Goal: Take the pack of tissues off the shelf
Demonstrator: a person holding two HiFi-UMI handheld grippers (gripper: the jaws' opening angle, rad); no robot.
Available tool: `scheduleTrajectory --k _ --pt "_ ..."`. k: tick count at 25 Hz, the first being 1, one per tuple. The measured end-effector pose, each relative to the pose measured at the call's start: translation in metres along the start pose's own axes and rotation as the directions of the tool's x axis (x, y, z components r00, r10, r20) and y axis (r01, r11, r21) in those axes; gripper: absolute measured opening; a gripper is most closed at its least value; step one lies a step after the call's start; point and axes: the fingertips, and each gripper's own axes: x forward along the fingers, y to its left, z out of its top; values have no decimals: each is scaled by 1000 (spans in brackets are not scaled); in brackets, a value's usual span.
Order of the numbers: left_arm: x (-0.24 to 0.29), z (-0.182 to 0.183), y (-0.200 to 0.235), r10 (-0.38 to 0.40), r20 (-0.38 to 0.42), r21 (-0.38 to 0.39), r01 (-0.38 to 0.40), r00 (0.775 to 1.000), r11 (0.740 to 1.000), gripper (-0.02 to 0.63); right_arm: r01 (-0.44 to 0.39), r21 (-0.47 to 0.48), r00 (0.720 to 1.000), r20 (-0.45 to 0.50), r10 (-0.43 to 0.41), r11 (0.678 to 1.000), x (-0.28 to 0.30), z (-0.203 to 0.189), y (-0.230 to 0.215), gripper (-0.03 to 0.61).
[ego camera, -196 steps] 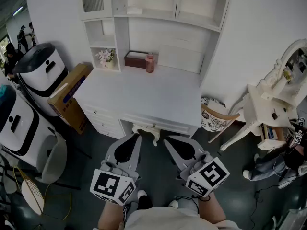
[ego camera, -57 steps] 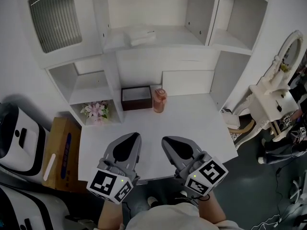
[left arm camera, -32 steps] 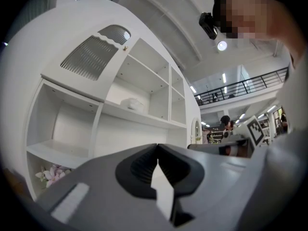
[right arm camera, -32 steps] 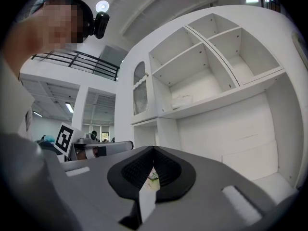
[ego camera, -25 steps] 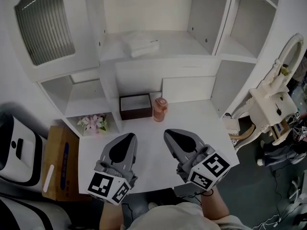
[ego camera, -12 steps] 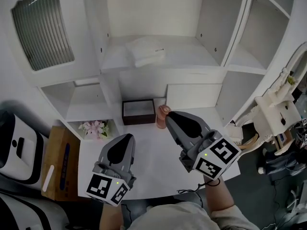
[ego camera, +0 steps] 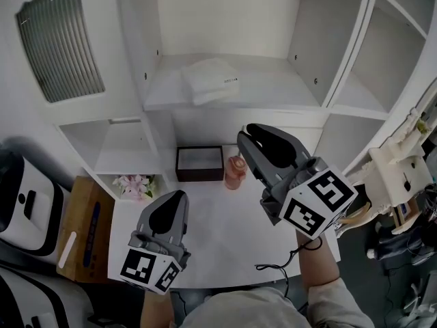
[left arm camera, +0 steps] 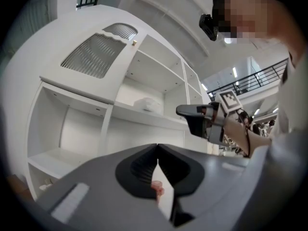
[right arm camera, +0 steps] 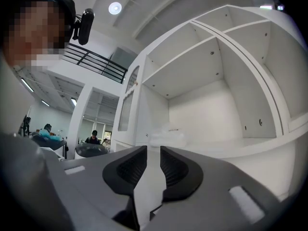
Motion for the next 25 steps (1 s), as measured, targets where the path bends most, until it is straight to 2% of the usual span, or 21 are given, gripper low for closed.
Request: scheduleTrajectory --k 10,25 --pt "7 0 8 42 -7 6 -42 999 999 2 9 -30 1000 -10 -10 999 24 18 -27 124" --pt "11 1 20 70 -8 5 -70 998 998 2 45 -16 997 -59 -46 999 51 28 -53 213"
